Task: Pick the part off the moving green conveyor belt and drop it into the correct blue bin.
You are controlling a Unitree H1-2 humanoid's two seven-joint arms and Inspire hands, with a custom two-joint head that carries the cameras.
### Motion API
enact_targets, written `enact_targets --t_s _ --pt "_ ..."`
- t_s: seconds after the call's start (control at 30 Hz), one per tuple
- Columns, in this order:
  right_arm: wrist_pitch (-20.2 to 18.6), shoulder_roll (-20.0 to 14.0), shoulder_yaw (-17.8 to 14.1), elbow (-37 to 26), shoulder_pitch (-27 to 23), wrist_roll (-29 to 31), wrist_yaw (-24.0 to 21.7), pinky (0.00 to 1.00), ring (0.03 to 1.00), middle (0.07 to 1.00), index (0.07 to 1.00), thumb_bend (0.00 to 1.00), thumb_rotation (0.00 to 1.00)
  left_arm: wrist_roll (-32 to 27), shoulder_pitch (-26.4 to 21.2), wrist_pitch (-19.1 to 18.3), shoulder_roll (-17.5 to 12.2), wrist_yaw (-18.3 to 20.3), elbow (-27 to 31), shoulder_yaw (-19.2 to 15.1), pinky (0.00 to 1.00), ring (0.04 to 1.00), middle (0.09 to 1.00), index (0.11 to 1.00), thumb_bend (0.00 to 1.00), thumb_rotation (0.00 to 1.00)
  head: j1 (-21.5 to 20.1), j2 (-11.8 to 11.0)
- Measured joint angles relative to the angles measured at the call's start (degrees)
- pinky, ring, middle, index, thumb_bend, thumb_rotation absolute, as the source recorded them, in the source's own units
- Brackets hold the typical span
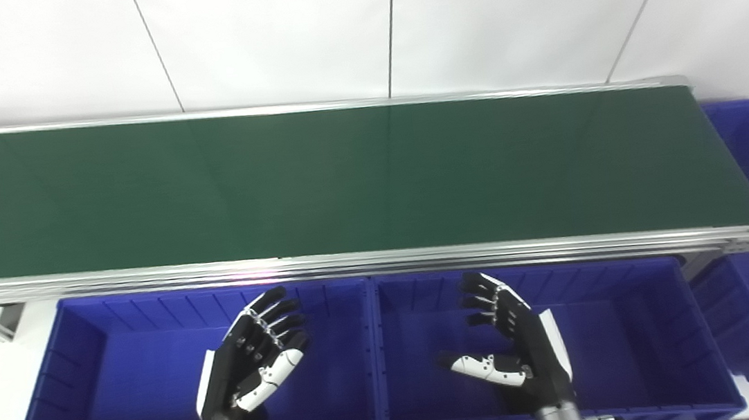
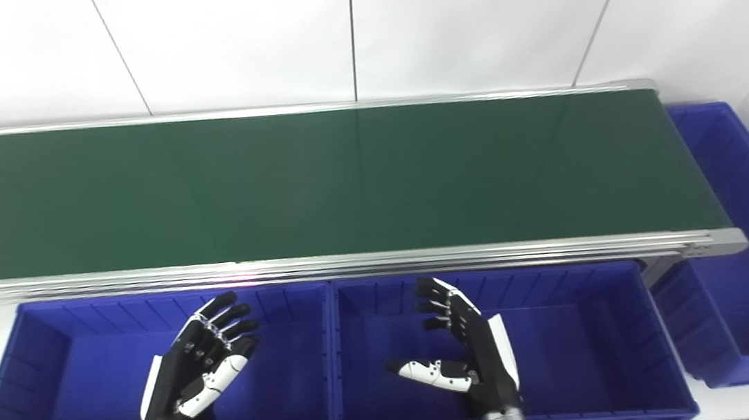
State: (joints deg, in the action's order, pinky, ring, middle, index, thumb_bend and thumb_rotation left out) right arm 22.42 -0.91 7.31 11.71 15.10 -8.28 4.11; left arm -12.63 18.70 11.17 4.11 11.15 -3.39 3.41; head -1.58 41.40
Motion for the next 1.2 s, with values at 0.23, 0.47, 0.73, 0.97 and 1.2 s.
enact_targets --t_s 0.23,0.47,0.73,0.97,1.2 --pt "0.04 -0.53 -0.08 0.02 0.00 0.19 -0.14 0.63 0.732 0.785 0.795 0.69 0.06 1.04 0.00 0.73 0.37 -0.09 -0.14 0.25 0.62 0.648 0.707 0.744 0.57 0.00 0.79 -0.26" --pt "0.54 -0.65 -0.07 0.41 -0.03 0.55 -0.17 0.63 0.725 0.782 0.793 0.70 0.07 1.07 0.01 1.04 0.47 -0.95 -0.46 0.25 0.62 0.650 0.711 0.750 0.55 0.00 0.70 -0.35" --pt "0.92 -0.66 -0.05 0.53 -0.04 0.73 -0.15 0.63 0.728 0.781 0.791 0.70 0.05 1.06 0.02 1.23 0.45 -1.04 -1.30 0.36 0.63 0.652 0.712 0.751 0.55 0.00 0.88 -0.61" --pt "1.08 -0.66 0.08 0.59 -0.04 0.52 0.03 0.63 0.723 0.777 0.790 0.69 0.05 1.05 0.02 1.39 0.37 -1.03 -1.36 0.33 0.63 0.655 0.715 0.754 0.54 0.00 0.97 -0.79" --pt "1.10 -0.66 0.08 1.65 -0.05 0.78 0.00 0.63 0.730 0.780 0.791 0.70 0.05 1.06 0.02 1.45 0.37 -1.03 -1.45 0.36 0.63 0.656 0.712 0.756 0.55 0.00 1.49 -1.84"
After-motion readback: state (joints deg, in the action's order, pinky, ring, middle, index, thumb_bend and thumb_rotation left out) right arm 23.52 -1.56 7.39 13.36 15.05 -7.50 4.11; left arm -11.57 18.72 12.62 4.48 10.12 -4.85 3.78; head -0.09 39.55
